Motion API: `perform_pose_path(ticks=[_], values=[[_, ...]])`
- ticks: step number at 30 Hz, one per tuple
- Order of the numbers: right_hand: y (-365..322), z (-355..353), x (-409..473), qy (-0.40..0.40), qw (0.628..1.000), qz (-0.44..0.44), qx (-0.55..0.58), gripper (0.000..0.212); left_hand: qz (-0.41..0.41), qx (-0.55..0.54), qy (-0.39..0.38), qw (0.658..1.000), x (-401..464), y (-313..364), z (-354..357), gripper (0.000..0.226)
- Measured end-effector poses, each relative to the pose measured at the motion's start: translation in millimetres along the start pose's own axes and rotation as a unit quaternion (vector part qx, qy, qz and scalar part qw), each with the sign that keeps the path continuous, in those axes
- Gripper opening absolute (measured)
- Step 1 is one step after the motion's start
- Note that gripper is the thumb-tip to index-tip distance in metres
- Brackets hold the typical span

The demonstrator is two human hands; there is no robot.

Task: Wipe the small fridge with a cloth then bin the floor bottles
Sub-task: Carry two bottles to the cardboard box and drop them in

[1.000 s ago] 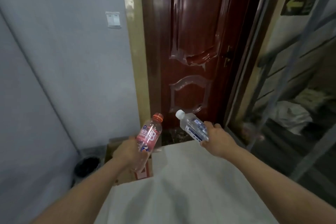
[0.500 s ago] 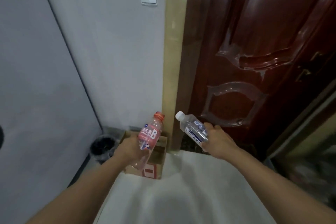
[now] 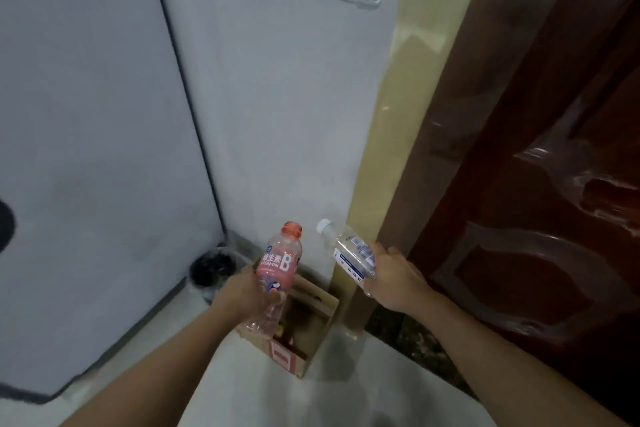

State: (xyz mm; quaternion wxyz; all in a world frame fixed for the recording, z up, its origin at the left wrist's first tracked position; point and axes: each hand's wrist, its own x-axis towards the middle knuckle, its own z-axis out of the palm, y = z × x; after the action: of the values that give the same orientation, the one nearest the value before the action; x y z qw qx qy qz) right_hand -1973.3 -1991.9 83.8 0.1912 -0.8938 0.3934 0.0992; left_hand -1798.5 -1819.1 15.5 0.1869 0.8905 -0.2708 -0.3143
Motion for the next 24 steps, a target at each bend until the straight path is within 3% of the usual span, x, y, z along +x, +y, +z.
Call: perform_pose_path(ticks=[5, 10, 16, 24], values=[[16, 0, 86, -0.062, 0.994, -0.090, 0.011, 0.059, -0.107, -0.054, 0.080, 0.990, 16, 12, 22, 0.052], [34, 14, 144, -0.129, 0.977, -0.166, -0.027, 0.061, -0.235, -0.116, 0.088, 0.961, 9, 25, 60, 0.065], [38, 50, 189, -0.230, 0.955, -0.187, -0.003, 0.058, -0.330, -0.203, 0.081, 0.918, 14, 21, 100, 0.064], [37, 111, 240, -0.280, 0.945, -0.168, -0.024, 0.050, -0.375, -0.278, 0.052, 0.883, 73, -1, 139, 0.063]])
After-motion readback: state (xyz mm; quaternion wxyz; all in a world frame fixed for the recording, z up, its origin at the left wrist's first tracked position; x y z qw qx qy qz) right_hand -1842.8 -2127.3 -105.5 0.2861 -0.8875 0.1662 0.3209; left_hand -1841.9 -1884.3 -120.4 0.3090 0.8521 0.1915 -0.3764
